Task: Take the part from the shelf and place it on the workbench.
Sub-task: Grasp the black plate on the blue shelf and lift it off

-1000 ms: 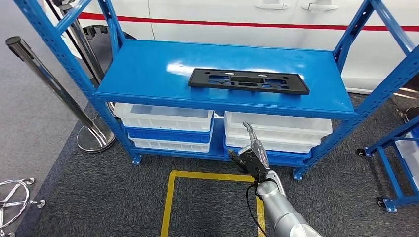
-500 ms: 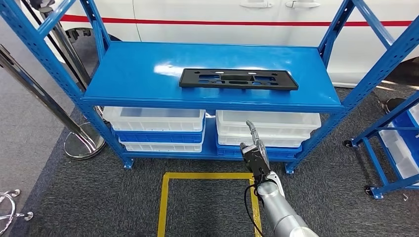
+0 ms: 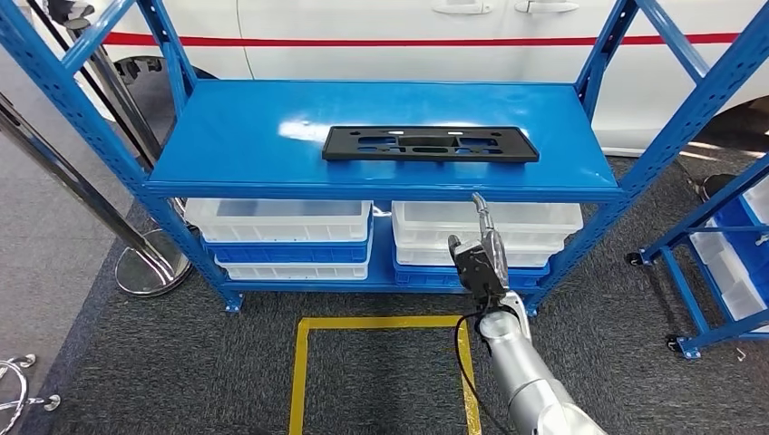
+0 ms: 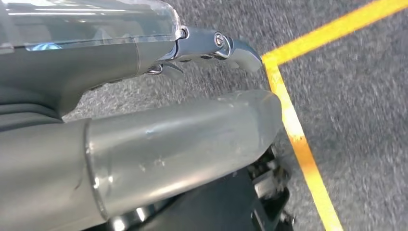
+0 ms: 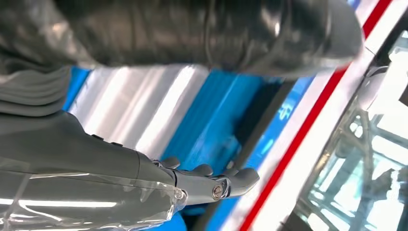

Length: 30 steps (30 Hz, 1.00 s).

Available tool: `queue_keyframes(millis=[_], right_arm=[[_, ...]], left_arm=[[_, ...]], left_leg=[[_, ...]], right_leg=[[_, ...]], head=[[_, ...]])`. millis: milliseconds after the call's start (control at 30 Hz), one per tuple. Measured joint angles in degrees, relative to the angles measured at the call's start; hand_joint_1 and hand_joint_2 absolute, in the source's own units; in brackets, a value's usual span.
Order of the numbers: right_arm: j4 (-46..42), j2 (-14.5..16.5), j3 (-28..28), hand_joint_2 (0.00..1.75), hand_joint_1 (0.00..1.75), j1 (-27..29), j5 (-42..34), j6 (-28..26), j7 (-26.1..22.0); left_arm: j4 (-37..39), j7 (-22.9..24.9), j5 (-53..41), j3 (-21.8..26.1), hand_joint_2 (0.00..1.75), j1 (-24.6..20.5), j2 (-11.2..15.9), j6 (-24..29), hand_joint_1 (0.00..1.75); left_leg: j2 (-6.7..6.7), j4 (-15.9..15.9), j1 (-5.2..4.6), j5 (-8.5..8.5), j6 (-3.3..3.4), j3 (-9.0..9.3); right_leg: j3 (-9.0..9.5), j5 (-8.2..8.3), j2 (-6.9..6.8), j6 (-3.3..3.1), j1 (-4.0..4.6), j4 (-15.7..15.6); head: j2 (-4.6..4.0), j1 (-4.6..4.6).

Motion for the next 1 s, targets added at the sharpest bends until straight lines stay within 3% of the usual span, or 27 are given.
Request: queue_keyframes(millis=[67, 167, 200, 233, 267, 300, 367, 400, 467, 533, 600, 667, 733, 767, 800, 833, 900, 933, 1000], right_arm=[[-1.0, -0.4, 0.5, 0.00, 0.00, -0.4, -0.2, 1.1, 0.5], [-2.0, -0.4, 0.9, 0.00, 0.00, -0.4, -1.4, 2.7, 0.8], [-2.1, -0.5, 1.0, 0.00, 0.00, -0.2, -1.5, 2.8, 0.9], [-2.1, -0.5, 1.1, 0.00, 0.00, -0.1, -1.7, 2.8, 0.9], [-2.1, -0.5, 1.1, 0.00, 0.00, 0.1, -1.7, 2.8, 0.9], [-2.2, -0.5, 1.1, 0.00, 0.00, 0.2, -1.7, 2.8, 0.8], [-2.6, -0.5, 1.3, 0.00, 0.00, 0.2, -1.7, 2.8, 0.8], [-2.7, -0.5, 1.3, 0.00, 0.00, 0.2, -1.7, 2.8, 0.8], [-2.8, -0.5, 1.4, 0.00, 0.00, 0.2, -1.8, 2.8, 0.8], [-3.0, -0.6, 1.5, 0.00, 0.00, 0.3, -1.8, 2.7, 0.7], [-3.3, -0.8, 1.5, 0.00, 0.00, 0.3, -1.7, 2.3, 0.7], [-3.4, -0.9, 1.5, 0.87, 0.00, 0.4, -1.6, 2.0, 0.8], [-3.3, -0.9, 1.5, 1.75, 0.00, 0.6, -1.5, 1.6, 1.4], [-3.3, -0.9, 1.5, 1.75, 0.00, 0.7, -1.4, 1.4, 1.9], [-3.3, -0.9, 1.5, 1.75, 0.00, 0.7, -1.1, 1.1, 2.5], [-3.3, -1.0, 1.5, 1.75, 0.00, 0.5, -0.8, 0.5, 2.9], [-3.1, -1.0, 1.5, 1.75, 0.00, -0.1, 0.4, -1.6, 3.2], [-2.9, -1.0, 1.7, 1.75, 0.00, -0.5, 1.8, -3.4, 3.3], [-2.2, -1.1, 2.6, 1.75, 0.00, -1.3, 6.6, -8.3, 4.2]], left_arm=[[0.0, 0.0, 0.0, -0.1, 0.00, -0.1, 0.0, -0.1, 0.00], [0.0, 0.0, 0.0, -0.1, 0.00, -0.1, -0.1, -0.1, 0.00], [0.0, 0.0, 0.0, -0.2, 0.00, -0.1, -0.1, -0.1, 0.00], [0.0, 0.0, 0.0, -0.2, 0.00, 0.0, -0.2, -0.1, 0.00], [0.0, 0.0, 0.0, -0.2, 0.00, 0.0, -0.2, -0.1, 0.00], [0.0, 0.0, 0.0, -0.2, 0.00, 0.0, -0.2, 0.0, 0.00], [0.0, 0.1, 0.0, -0.2, 0.00, 0.0, -0.2, 0.0, 0.00], [0.0, 0.1, 0.0, -0.2, 0.00, 0.0, -0.2, 0.0, 0.00], [0.0, 0.1, 0.0, -0.2, 0.00, -0.1, -0.3, 0.0, 0.00], [0.0, 0.2, 0.0, -0.2, 0.00, -0.2, -0.4, 0.0, 0.00], [0.0, 0.2, 0.0, -0.3, 0.00, -0.2, -0.6, 0.1, 0.00], [-0.1, 0.2, 0.0, -0.3, 0.00, -0.2, -0.6, 0.1, 0.00], [-0.1, 0.2, 0.0, -0.3, 0.00, -0.1, -0.6, 0.1, 0.00], [-0.1, 0.2, 0.0, -0.3, 0.00, -0.1, -0.6, 0.2, 0.00], [-0.1, 0.2, 0.0, -0.3, 0.00, -0.2, -0.6, 0.2, 0.00], [-0.1, 0.2, -0.1, -0.3, 0.00, -0.2, -0.6, 0.2, 0.00], [-0.1, 0.2, -0.3, -0.4, 0.00, -0.4, -0.7, 0.2, 0.00], [-0.1, 0.3, -0.4, -0.5, 0.00, -0.4, -0.7, 0.2, 0.00], [-0.1, 0.4, -0.6, -0.6, 0.00, -0.7, -0.8, 0.2, 0.00]], left_leg=[[-0.07, 1.4, 0.00, -1.26, -0.57, -0.48], [-0.19, 11.0, 0.26, -6.43, -1.13, -4.53], [-0.19, 14.3, 0.36, -7.54, -1.26, -5.99], [-0.20, 15.9, 0.44, -7.63, -1.36, -6.73], [-0.25, 15.2, 0.52, -6.58, -1.39, -6.42], [-0.50, 12.3, 0.61, -4.62, -1.36, -5.09], [-2.52, 4.6, 0.89, -1.19, -1.18, -1.54], [-3.52, 2.1, 0.97, -0.48, -1.09, -0.33], [-4.27, 0.6, 0.84, -0.60, -0.80, 0.36], [-3.32, 0.1, 0.88, -0.31, -0.06, 0.49], [-2.39, -0.6, 1.08, 0.11, 0.81, 0.76], [-1.58, -0.8, 0.92, 0.20, 1.23, 0.81], [-0.91, -0.8, 0.76, 0.15, 1.32, 0.76], [-0.69, -0.7, 0.71, 0.11, 1.32, 0.76], [-0.56, -0.7, 0.67, 0.06, 1.30, 0.80], [-0.48, -0.6, 0.62, -0.02, 1.23, 0.89], [-0.33, -0.5, 0.33, -0.19, 0.96, 0.93], [-0.27, -0.5, 0.24, -0.23, 0.72, 0.90], [-0.15, -0.7, 0.18, -0.18, 0.11, 0.88]], right_leg=[[0.27, 0.32, 0.18, -0.67, -0.38, -0.6], [0.37, 0.48, 0.65, -1.21, -0.49, -0.8], [0.34, 0.47, 0.95, -1.22, -0.47, -0.7], [0.32, 0.45, 1.34, -1.21, -0.47, -0.6], [0.31, 0.43, 1.83, -1.17, -0.49, -0.5], [0.32, 0.37, 2.38, -1.09, -0.53, -0.4], [0.17, 0.19, 3.50, -0.72, -0.54, 0.0], [-0.04, 0.17, 4.00, -0.43, -0.54, 0.2], [-0.54, 0.38, 4.99, 0.34, -0.60, 0.3], [-0.78, 0.49, 5.47, 1.09, -0.76, 0.3], [-1.93, -1.20, 3.59, 1.61, -0.64, 2.8], [-5.03, -4.66, 1.12, 1.99, -0.56, 9.5], [-7.78, -6.46, 0.38, 2.20, -0.61, 15.1], [-7.87, -5.85, 0.27, 2.18, -0.62, 15.2], [-6.79, -4.23, 0.21, 2.05, -0.61, 13.0], [-4.81, -2.11, 0.12, 1.77, -0.55, 9.2], [-1.17, 0.39, -0.10, 1.02, -0.20, 2.1], [-0.33, 0.71, -0.17, 0.69, -0.01, 0.3], [-0.27, 0.60, -0.13, 0.18, 0.16, -0.4]], head=[[0.00, -0.01], [0.00, -0.01], [0.00, -0.01], [0.00, 0.00], [0.00, -0.01], [0.00, -0.01], [0.00, 0.00], [0.00, -0.01], [0.00, 0.00], [0.00, 0.01], [0.00, 0.18], [0.00, 0.34], [0.00, 0.33], [0.00, 0.33], [0.00, 0.34], [0.00, 0.34], [0.00, 0.33], [0.00, 0.32], [0.00, 0.32]])
